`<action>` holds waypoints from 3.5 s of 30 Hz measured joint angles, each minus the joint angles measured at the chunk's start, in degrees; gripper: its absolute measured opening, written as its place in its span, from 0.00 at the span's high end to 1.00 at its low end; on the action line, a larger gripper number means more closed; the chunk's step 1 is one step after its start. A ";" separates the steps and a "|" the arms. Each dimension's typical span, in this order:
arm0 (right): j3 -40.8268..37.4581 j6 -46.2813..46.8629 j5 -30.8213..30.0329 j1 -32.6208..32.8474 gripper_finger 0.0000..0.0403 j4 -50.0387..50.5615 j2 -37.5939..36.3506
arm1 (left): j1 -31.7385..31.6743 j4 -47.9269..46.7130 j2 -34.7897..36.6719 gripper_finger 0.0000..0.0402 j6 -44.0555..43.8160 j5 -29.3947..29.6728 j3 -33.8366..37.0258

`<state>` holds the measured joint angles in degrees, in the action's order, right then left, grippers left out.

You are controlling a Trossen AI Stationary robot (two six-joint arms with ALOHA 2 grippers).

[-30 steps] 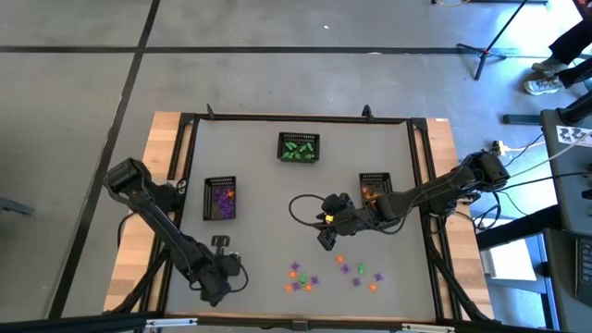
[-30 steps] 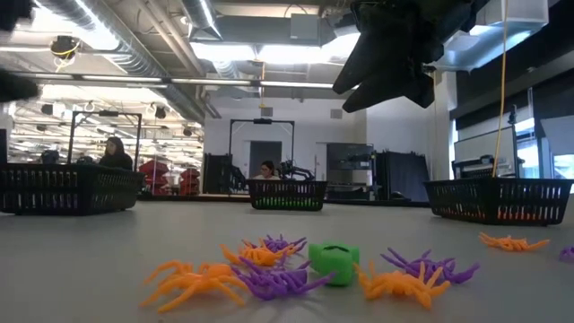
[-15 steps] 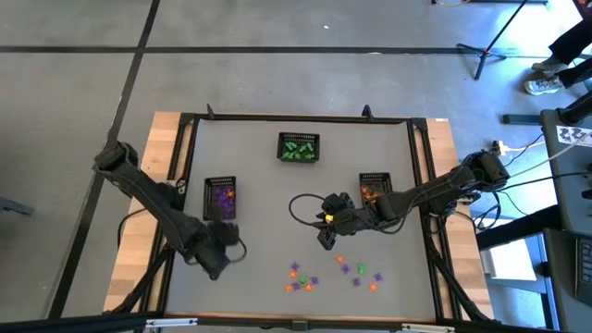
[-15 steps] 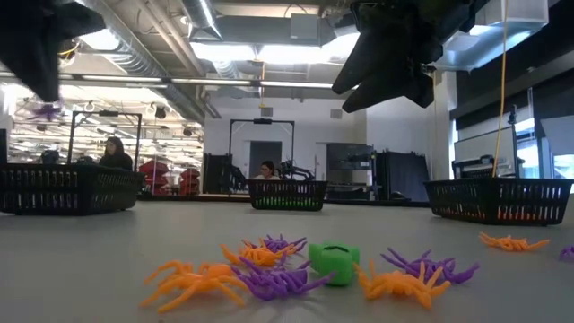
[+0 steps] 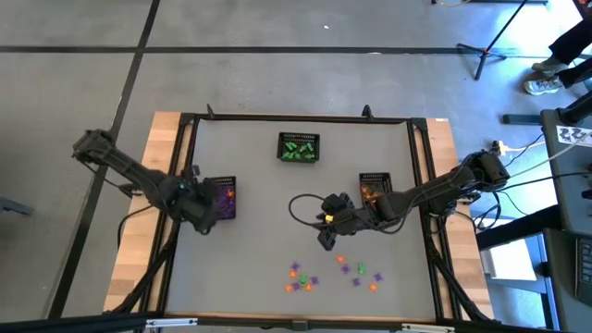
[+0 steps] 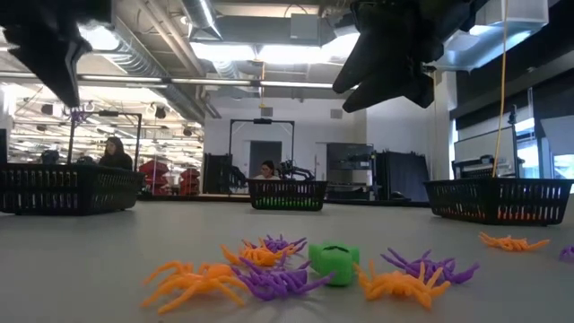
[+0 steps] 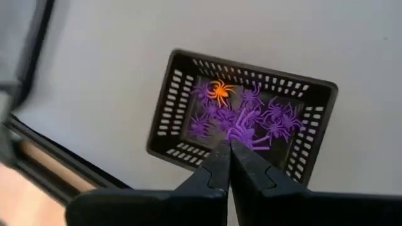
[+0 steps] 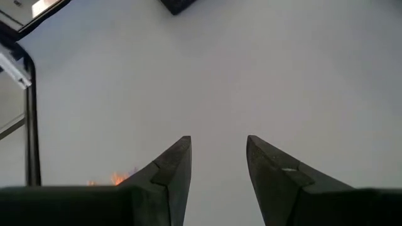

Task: Sort Halloween decoration
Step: Put the violet spider toy into the left bin, then put the orange spider toy from the left bin into the right bin

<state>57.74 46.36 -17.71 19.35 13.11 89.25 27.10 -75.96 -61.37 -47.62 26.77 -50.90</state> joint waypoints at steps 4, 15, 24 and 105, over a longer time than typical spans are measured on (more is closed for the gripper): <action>1.69 -1.34 2.30 0.00 0.63 0.48 -0.02 | -2.46 3.74 3.15 0.98 -1.67 -3.46 3.48; 14.08 -9.36 3.41 0.13 0.63 19.73 -0.04 | -6.20 4.59 3.44 0.71 1.25 -5.37 4.03; 19.34 -11.10 0.71 0.11 0.63 23.15 -0.06 | -12.31 9.30 3.42 0.68 9.59 -8.04 4.03; 19.36 -12.19 -3.81 0.11 0.63 26.53 -0.04 | -34.54 28.17 -18.07 0.68 31.43 -24.53 8.71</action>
<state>77.10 34.17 -21.52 19.46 39.64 89.21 -7.44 -47.79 -79.44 -16.19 2.24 -42.19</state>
